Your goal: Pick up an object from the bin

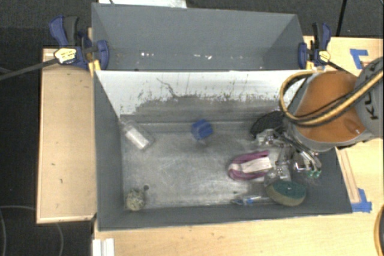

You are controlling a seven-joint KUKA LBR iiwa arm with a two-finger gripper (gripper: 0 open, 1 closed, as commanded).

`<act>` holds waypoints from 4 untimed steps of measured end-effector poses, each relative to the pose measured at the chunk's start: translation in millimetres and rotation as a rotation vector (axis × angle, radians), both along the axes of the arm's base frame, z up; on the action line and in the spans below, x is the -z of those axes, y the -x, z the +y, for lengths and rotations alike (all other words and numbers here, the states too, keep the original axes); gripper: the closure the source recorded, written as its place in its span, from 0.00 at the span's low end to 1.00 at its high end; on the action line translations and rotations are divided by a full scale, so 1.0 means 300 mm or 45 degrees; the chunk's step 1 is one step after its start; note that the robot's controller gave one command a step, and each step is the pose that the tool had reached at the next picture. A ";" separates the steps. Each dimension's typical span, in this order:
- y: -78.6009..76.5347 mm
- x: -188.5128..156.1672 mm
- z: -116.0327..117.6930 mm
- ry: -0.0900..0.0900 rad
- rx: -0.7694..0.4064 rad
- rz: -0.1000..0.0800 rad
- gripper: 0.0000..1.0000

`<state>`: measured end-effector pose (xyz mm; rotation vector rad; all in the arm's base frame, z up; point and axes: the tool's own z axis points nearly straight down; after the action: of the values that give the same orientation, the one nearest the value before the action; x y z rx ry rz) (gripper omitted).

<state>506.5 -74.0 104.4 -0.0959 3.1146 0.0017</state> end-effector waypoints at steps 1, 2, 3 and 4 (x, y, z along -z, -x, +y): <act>-0.013 0.093 -0.008 0.005 0.071 -0.025 0.00; -0.026 0.096 0.016 0.006 0.067 -0.010 0.00; -0.018 0.099 0.018 0.003 0.068 0.002 1.00; -0.024 -0.169 0.017 0.003 0.067 0.021 1.00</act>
Offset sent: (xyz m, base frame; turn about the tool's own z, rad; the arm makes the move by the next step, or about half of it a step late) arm -0.0083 -0.0017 -0.0344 0.0543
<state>513.8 -68.8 155.2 -0.0139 3.1325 -0.0022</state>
